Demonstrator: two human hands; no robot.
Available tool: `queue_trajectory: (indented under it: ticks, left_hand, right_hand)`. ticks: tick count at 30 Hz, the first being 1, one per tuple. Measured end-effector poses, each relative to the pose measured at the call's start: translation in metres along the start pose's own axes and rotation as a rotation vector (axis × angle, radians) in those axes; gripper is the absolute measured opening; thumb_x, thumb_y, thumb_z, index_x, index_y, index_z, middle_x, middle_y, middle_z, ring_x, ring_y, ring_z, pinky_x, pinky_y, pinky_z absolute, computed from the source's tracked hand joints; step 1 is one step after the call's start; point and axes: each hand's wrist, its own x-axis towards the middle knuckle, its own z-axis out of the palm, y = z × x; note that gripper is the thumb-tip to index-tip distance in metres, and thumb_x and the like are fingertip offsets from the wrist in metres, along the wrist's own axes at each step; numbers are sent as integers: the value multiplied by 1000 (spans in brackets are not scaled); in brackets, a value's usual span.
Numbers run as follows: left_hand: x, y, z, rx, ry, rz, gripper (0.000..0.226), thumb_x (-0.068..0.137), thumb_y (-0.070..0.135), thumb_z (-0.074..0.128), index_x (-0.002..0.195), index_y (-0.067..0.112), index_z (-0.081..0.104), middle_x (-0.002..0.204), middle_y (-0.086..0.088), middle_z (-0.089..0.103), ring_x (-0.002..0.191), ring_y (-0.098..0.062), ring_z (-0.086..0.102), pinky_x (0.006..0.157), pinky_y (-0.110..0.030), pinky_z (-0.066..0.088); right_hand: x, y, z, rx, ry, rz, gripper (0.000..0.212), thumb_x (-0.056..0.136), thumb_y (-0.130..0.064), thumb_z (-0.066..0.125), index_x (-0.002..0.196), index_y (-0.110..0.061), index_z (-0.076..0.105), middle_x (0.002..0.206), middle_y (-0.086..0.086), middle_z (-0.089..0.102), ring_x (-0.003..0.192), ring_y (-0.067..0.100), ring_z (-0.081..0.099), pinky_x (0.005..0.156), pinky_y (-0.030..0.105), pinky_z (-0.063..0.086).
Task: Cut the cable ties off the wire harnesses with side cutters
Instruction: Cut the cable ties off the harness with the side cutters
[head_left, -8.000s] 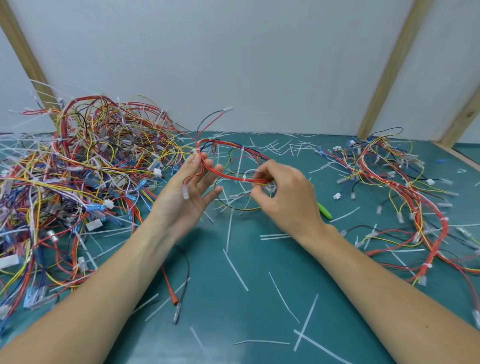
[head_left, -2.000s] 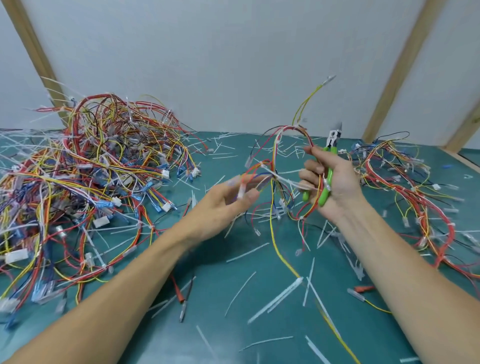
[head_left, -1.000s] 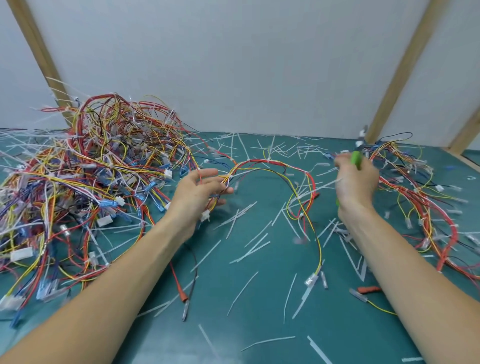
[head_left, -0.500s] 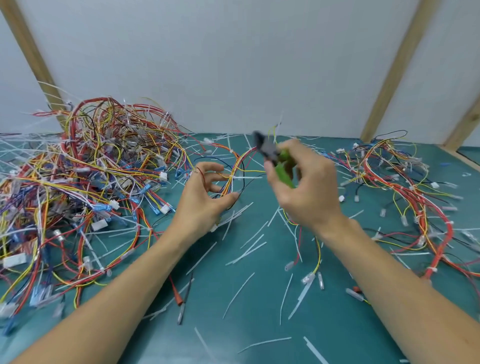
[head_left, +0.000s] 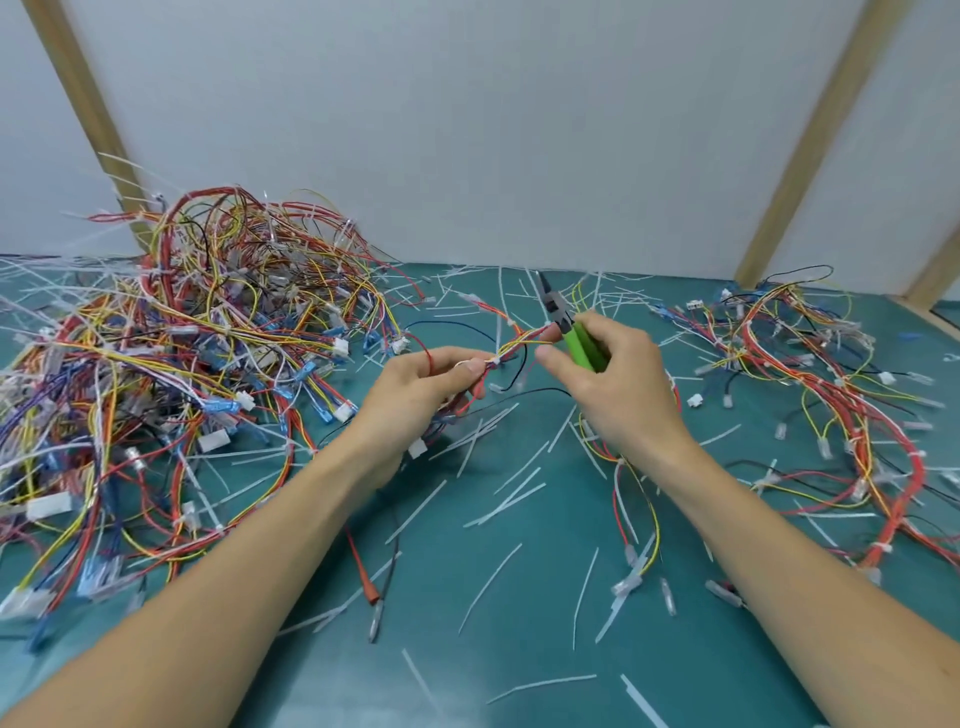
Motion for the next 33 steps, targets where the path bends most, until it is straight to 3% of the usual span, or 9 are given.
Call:
queue_trajectory:
  ticks: [6, 9, 14, 18, 22, 24, 26, 29, 33]
  left_hand:
    - [-4, 4, -1, -102, -154, -139, 16, 96, 14, 60, 96, 12, 76, 69, -3, 57, 48, -12, 40, 56, -26, 33]
    - [-5, 5, -3, -97, -230, -132, 17, 94, 17, 60, 91, 11, 76, 64, -1, 51, 45, -11, 34, 53, -27, 28]
    - [-2, 5, -10, -128, -210, -116, 27, 87, 32, 67, 78, 8, 58, 54, 3, 36, 44, -11, 26, 49, -22, 33]
    - [-1, 8, -3, -111, 3, -134, 22, 91, 29, 67, 106, 13, 71, 72, 2, 67, 55, -13, 55, 58, -20, 46]
    - [-8, 11, 1, 494, 422, 369, 29, 90, 25, 74, 117, 18, 66, 108, 6, 70, 104, -5, 63, 90, -14, 42]
    - [-11, 16, 3, 682, 362, 671, 25, 90, 22, 72, 115, 17, 69, 115, 8, 69, 112, -6, 60, 98, -22, 41]
    - [-14, 16, 12, 757, 213, 777, 17, 92, 22, 68, 107, 19, 74, 109, 13, 72, 106, -3, 64, 96, -29, 46]
    - [-18, 8, 25, 678, 50, 636, 13, 98, 18, 62, 101, 17, 75, 94, 12, 76, 91, -2, 69, 88, -26, 52]
    - [-11, 0, 24, 328, 61, 249, 21, 102, 17, 57, 102, 8, 76, 84, 0, 78, 80, -14, 74, 78, -24, 56]
  right_hand:
    - [-3, -23, -3, 3, -24, -178, 24, 84, -30, 81, 105, -21, 72, 106, -10, 59, 85, 15, 60, 76, 30, 49]
    - [-4, -18, -3, -15, -170, -120, 15, 88, -32, 79, 99, -23, 73, 86, -2, 67, 77, 24, 59, 74, 42, 50]
    - [0, -7, -4, 112, -341, -4, 13, 92, -33, 76, 91, -21, 74, 68, -3, 63, 64, 12, 48, 64, 33, 40]
    - [1, -4, 2, 142, -230, 87, 18, 91, -30, 77, 77, -24, 67, 67, 0, 69, 62, 13, 53, 64, 35, 45]
    - [-1, 1, 7, 69, -33, 191, 23, 90, -35, 75, 77, -18, 67, 75, 9, 71, 75, 34, 63, 73, 48, 54]
    - [-3, 0, 11, 18, 14, 195, 27, 89, -40, 74, 80, -15, 67, 73, 5, 70, 75, 33, 63, 72, 48, 54]
    - [-6, -1, 15, -36, 55, 185, 30, 88, -44, 72, 80, -16, 66, 70, 1, 69, 72, 29, 62, 69, 45, 53]
    - [-8, -3, 18, 23, 87, 189, 28, 86, -41, 73, 77, -16, 64, 65, -2, 65, 67, 26, 58, 67, 47, 52]
    - [-12, -9, 26, 316, -9, 224, 18, 85, -29, 77, 74, -20, 66, 67, -4, 69, 65, 16, 59, 71, 42, 53]
